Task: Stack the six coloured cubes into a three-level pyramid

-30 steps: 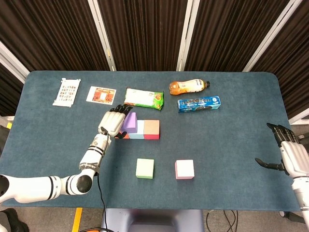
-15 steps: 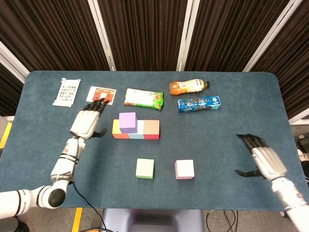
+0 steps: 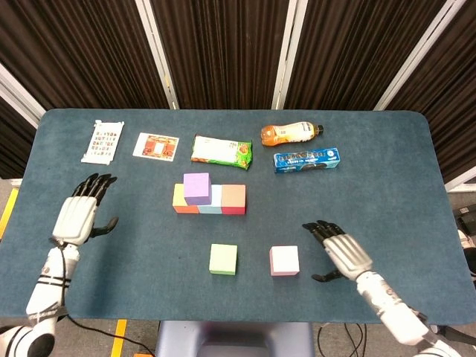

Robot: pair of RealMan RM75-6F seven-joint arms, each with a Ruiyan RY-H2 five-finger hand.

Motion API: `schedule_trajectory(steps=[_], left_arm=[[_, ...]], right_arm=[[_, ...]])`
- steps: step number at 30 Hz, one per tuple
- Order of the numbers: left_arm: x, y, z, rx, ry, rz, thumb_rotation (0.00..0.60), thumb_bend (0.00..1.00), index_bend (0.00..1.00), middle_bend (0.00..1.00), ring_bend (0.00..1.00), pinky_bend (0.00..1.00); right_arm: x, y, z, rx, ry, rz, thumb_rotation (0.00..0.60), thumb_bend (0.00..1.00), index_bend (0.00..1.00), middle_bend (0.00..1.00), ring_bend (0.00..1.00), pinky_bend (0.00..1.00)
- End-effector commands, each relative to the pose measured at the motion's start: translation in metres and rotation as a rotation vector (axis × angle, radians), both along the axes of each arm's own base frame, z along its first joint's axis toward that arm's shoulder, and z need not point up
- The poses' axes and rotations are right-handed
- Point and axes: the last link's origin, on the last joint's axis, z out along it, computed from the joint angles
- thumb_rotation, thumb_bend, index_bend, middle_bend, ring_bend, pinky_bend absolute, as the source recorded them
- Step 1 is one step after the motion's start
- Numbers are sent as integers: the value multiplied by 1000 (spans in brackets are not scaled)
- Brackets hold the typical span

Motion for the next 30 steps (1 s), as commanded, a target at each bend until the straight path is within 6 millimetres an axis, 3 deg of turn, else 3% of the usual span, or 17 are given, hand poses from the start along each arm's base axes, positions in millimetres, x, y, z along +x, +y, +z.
schedule_trajectory(steps=[1, 9, 17, 24, 26, 30], left_arm=[[-14, -12, 7, 3, -10, 5, 600, 309, 144, 99, 29, 141], [-35, -33, 9, -19, -50, 37, 600, 307, 149, 99, 28, 141], [-39, -40, 5, -35, -69, 22, 600, 307, 149, 97, 29, 141], [-40, -42, 4, -30, -89, 15, 600, 308, 149, 91, 28, 141], [-40, -43, 4, -30, -94, 13, 600, 307, 149, 91, 28, 141], [-41, -44, 4, -29, -98, 16, 600, 308, 149, 92, 28, 141]], right_arm=[[9, -6, -24, 31, 21, 11, 600, 235, 192, 181, 56, 213], [15, -7, -48, 38, 30, -2, 600, 236, 231, 181, 65, 218], [15, -6, -64, 19, 25, -30, 600, 236, 291, 183, 84, 235], [15, -9, -73, -35, 1, -69, 600, 249, 491, 242, 151, 287], [19, -11, -73, -46, -18, -67, 600, 267, 567, 257, 166, 296], [33, -24, -52, -75, -77, -45, 600, 270, 607, 260, 170, 299]])
